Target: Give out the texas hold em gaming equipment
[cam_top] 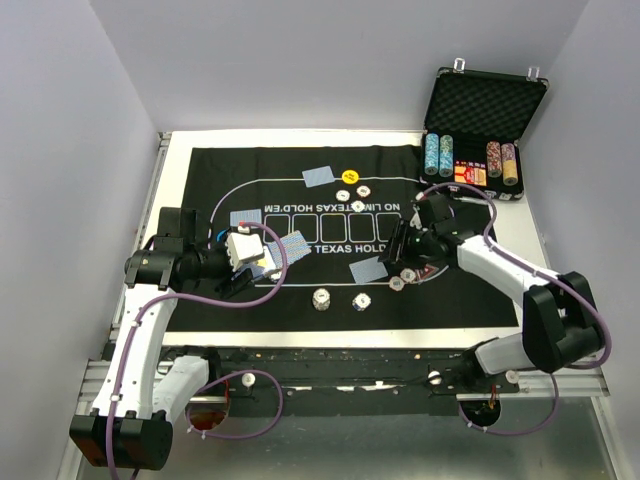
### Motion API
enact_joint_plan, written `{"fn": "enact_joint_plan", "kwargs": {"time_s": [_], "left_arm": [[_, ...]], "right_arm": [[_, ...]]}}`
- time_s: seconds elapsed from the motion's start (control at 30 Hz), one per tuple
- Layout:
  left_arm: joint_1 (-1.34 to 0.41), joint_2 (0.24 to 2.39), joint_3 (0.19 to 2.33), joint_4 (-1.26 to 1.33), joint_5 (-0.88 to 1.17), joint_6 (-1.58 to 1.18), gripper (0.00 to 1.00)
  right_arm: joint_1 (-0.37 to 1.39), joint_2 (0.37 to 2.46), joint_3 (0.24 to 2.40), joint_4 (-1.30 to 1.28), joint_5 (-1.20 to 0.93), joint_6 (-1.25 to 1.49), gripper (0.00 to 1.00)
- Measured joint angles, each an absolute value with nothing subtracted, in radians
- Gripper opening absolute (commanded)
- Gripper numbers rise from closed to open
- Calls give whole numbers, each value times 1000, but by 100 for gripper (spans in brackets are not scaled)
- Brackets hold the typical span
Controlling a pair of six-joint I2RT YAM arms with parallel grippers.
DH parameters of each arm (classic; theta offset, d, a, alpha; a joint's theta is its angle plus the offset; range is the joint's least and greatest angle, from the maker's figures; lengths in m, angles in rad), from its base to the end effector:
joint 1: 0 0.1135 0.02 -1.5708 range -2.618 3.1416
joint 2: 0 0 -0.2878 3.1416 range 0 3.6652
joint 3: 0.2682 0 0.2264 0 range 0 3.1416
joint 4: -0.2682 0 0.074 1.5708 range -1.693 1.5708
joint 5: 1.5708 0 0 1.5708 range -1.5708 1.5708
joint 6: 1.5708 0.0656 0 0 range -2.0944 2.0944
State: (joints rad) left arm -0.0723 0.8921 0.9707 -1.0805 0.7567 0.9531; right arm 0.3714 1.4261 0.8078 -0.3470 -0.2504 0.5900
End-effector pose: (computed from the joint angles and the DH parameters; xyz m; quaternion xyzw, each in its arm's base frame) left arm 0.1142 -0.0534 0.3119 0.5279 0.7264 -0.2095 0.3870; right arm 0.2452 0.1129 0.2075 0.0663 0.9455 0.2425 0.2072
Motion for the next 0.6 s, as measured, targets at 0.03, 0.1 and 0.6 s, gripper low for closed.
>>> {"fn": "enact_joint_plan", "kwargs": {"time_s": [0.03,0.1,0.6], "left_arm": [[-72,892,971,-1081,757,953,46],[-72,892,971,-1081,757,953,46],[-72,891,971,-1083,757,953,46]], "right_arm": [[371,1417,815,-358,-249,590,62],[371,1399,838,-378,-248,591,64],[609,1467,1186,-250,-453,702,100]]}}
